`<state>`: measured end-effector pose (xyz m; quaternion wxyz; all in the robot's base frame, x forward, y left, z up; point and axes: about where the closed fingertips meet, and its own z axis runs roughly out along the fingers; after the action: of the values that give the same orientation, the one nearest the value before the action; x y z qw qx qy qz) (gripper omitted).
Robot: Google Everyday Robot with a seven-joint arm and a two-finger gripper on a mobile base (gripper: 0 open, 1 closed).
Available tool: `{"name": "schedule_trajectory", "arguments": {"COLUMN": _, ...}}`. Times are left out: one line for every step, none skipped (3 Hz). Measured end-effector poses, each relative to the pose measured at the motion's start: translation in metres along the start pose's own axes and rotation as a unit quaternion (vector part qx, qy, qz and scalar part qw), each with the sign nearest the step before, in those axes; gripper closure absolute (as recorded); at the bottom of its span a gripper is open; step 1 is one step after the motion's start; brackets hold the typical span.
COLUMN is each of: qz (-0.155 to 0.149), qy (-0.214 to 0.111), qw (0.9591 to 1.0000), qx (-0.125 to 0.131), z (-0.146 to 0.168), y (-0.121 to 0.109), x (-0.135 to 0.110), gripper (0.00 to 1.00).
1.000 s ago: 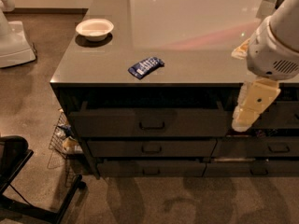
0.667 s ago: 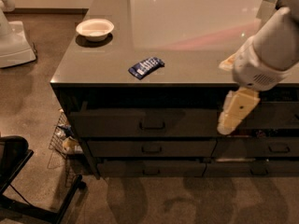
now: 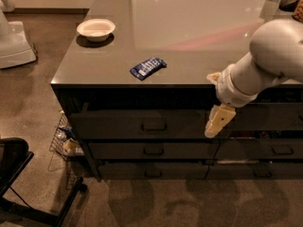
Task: Open top drawer
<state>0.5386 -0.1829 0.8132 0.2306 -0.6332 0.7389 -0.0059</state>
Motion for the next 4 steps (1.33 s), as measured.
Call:
{"name": "schedule_trajectory", "arguments": {"qz": -0.029, "qy": 0.021, "qw": 0.9986, "qx": 0.039, "z": 0.021, "y": -0.002, "x": 0.012, "gripper": 0.0}}
{"name": "schedule_trajectory", "arguments": {"qz": -0.056, "qy": 0.066, "qw": 0.9937, "qx": 0.071, "z": 0.039, "y": 0.012, "x": 0.027, "gripper": 0.0}}
{"name": "schedule_trajectory", "arguments": {"qz": -0.058, "qy": 0.064, "qw": 0.9939, "qx": 0.069, "z": 0.037, "y": 0.012, "x": 0.025, "gripper": 0.0}}
{"name": "schedule_trajectory", "arguments": {"qz": -0.057, "qy": 0.063, "qw": 0.994, "qx": 0.069, "z": 0.037, "y": 0.011, "x": 0.025, "gripper": 0.0}}
